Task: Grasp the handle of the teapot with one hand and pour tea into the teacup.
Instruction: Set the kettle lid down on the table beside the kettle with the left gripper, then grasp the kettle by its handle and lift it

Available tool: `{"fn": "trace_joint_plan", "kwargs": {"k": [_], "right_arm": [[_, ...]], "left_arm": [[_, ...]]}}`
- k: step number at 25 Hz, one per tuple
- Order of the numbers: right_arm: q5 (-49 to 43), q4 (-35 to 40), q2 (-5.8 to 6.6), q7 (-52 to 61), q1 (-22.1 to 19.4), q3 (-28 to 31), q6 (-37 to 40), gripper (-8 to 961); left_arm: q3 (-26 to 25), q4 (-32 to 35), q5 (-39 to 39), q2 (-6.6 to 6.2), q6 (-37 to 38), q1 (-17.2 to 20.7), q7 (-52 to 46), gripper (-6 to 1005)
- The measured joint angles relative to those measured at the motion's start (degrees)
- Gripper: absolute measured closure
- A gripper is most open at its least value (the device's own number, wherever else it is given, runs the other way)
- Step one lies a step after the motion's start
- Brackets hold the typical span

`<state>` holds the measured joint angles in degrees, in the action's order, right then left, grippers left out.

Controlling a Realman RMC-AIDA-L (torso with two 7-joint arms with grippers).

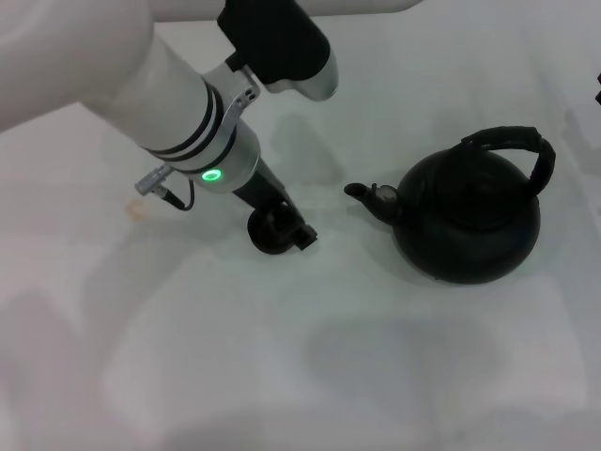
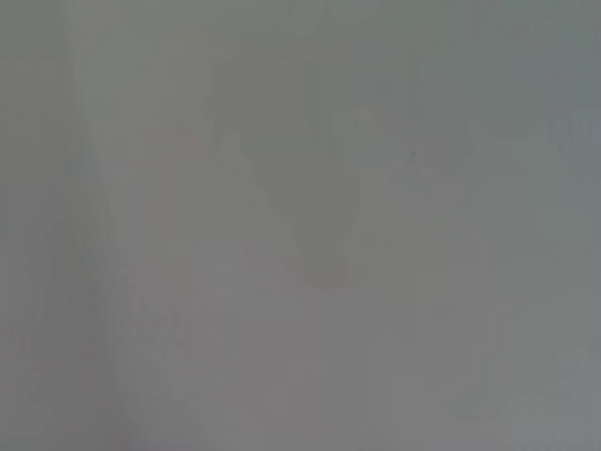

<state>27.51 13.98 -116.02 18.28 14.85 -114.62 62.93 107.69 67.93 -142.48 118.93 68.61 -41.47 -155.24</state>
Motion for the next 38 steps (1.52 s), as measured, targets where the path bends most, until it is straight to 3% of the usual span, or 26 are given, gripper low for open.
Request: {"fn": "trace_joint_plan", "kwargs": {"k": [12, 25, 38], "right_arm": [[0.00, 0.08, 0.04, 0.00, 0.09, 0.02, 0.00, 97], [0.08, -0.19, 0.09, 0.00, 0.63, 0.10, 0.27, 98], [0.10, -0.29, 0.09, 0.00, 0.63, 0.10, 0.24, 98]], "left_arm": [[-0.69, 6.28, 0.71, 0.04, 1.09, -0.61, 0.36, 235], [-0.77, 7.30, 4.05, 0.12, 0.45, -1.18, 2.07, 236], [-7.55, 12.78, 7.02, 0.17, -2.91, 4.25, 6.18, 238]]}}
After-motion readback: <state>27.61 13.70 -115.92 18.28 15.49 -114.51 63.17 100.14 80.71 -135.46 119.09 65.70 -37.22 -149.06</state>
